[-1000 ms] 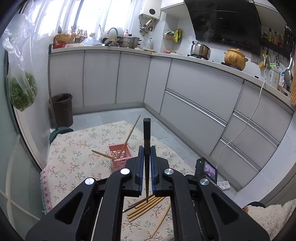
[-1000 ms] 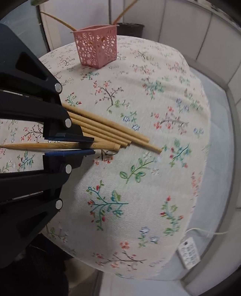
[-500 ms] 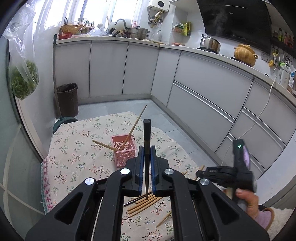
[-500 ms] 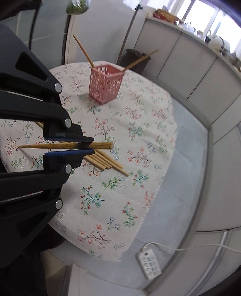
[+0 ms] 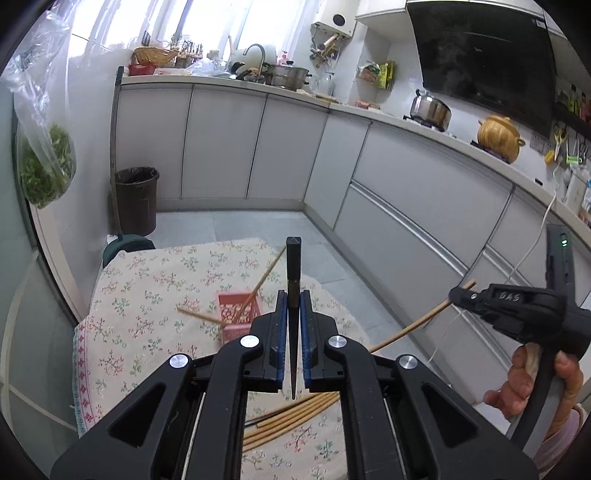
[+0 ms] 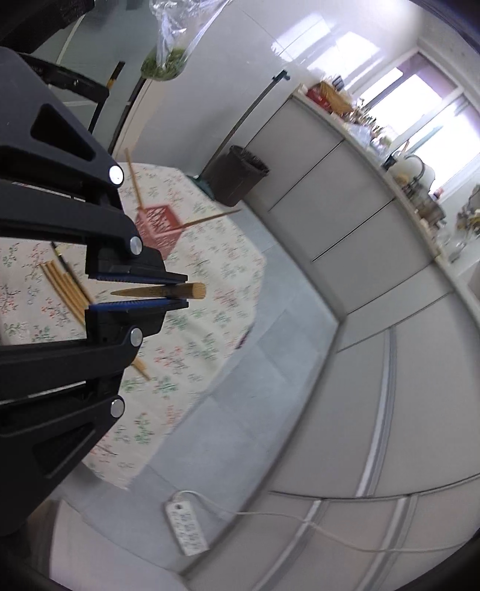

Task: Organize utensils
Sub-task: 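Carry both held chopsticks toward the pink basket, then lower the black chopstick into the pink basket and open the left tool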

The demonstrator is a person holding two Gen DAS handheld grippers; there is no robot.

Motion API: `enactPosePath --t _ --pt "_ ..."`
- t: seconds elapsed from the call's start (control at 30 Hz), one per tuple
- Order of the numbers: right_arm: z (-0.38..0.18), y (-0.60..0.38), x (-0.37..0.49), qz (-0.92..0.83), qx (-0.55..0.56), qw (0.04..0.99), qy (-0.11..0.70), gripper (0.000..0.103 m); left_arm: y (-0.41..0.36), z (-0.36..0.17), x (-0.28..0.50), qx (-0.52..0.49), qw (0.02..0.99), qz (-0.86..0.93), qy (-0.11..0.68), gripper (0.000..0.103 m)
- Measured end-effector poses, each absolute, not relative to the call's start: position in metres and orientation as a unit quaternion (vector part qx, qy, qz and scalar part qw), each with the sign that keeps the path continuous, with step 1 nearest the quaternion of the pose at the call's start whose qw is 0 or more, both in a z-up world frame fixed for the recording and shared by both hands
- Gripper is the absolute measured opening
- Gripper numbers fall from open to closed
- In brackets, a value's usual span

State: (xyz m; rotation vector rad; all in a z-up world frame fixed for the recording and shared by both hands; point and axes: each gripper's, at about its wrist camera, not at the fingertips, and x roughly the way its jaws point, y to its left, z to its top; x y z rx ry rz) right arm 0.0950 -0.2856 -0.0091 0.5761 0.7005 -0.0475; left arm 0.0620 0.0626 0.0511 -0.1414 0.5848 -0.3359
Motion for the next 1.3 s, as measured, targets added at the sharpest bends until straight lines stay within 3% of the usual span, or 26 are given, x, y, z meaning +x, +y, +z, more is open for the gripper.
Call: enactPosePath --t 0.23,0.43,0.87,0.9,0.93,1.3 --pt "0.041 -0.286 0.113 -0.008 0.255 0.921 0.296 0.008 0.063 0.076 0.1 -0.078 0.95 -0.141 0.267 0.006" --pt "0.049 -0.279 0.126 0.003 0.243 0.925 0.292 0.008 0.063 0.076 0.135 -0.074 0.954 -0.106 0.271 0.006" --pt "0.03 -0.264 0.15 0.024 0.225 0.921 0.317 0.008 0.064 -0.007 0.223 -0.077 0.929 -0.056 0.357 0.01" --pt "0.029 -0.263 0.151 0.025 0.224 0.921 0.319 0.008 0.062 -0.014 0.225 -0.074 0.926 -0.055 0.366 0.019" --pt "0.028 -0.263 0.152 0.025 0.224 0.92 0.32 0.008 0.062 -0.02 0.226 -0.074 0.923 -0.054 0.373 0.021" --pt "0.031 -0.252 0.153 0.034 0.222 0.921 0.319 0.008 0.088 -0.009 0.175 -0.117 0.934 -0.046 0.335 0.022"
